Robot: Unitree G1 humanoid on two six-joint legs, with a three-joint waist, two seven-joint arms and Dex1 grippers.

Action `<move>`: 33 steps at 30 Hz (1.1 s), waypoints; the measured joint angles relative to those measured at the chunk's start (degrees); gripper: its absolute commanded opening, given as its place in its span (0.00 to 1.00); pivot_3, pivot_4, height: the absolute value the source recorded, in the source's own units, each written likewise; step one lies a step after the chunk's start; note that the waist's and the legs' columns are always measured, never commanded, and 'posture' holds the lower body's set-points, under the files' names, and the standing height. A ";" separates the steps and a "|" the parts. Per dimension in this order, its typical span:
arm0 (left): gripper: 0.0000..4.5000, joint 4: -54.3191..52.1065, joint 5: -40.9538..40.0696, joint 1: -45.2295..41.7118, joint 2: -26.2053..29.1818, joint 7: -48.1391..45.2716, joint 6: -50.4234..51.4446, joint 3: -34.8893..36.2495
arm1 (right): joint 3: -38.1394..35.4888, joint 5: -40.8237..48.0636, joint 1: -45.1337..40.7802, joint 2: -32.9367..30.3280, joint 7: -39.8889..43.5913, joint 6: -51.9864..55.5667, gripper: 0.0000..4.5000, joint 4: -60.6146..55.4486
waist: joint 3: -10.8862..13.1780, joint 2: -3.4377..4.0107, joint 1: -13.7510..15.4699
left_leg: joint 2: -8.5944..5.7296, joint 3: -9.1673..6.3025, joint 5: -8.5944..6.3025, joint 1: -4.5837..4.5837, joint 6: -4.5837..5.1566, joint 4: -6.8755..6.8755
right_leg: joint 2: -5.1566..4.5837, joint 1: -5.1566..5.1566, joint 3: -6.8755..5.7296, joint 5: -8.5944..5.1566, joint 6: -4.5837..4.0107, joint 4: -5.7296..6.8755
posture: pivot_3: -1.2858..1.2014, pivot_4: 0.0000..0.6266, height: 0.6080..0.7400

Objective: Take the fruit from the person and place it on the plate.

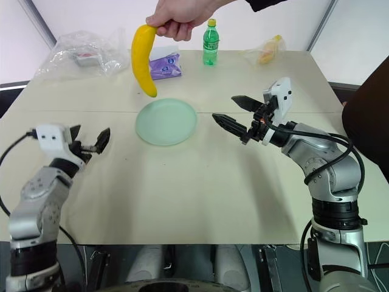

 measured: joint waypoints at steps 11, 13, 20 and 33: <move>1.00 7.19 1.20 -24.43 7.45 -4.84 9.90 -11.85 | 2.03 -3.46 0.76 1.78 -2.29 -1.98 1.00 0.22 | 0.00 0.01 0.01 | 0.04 0.01 0.00 -0.01 0.00 -0.06 | 0.15 -0.04 0.02 0.01 0.04 -0.06 | 0.52 0.24 1.00; 1.00 13.23 3.13 -27.48 6.67 -5.62 8.62 -14.29 | 2.06 -3.78 1.82 2.59 -3.01 -2.36 1.00 0.04 | 0.00 0.02 0.14 | 0.06 -0.01 0.00 -0.01 0.00 -0.06 | 0.19 -0.05 0.01 0.01 0.04 -0.04 | 0.52 0.24 1.00; 0.88 30.52 8.56 -34.79 2.22 -8.94 -3.05 -18.01 | 2.52 -4.94 3.14 4.50 -5.47 -2.64 1.00 -1.57 | 0.00 0.02 0.39 | 0.06 0.03 0.00 -0.08 0.00 -0.04 | 0.17 -0.08 0.01 0.01 0.04 -0.09 | 0.52 0.24 1.00; 0.24 34.28 9.52 -36.71 0.53 -9.84 -8.83 -17.31 | 2.43 -5.16 4.46 4.69 -7.36 -2.71 1.00 -2.98 | 0.00 0.02 0.42 | 0.06 0.02 0.00 -0.10 0.00 -0.02 | 0.17 -0.09 0.02 0.02 0.04 -0.07 | 0.52 0.24 1.00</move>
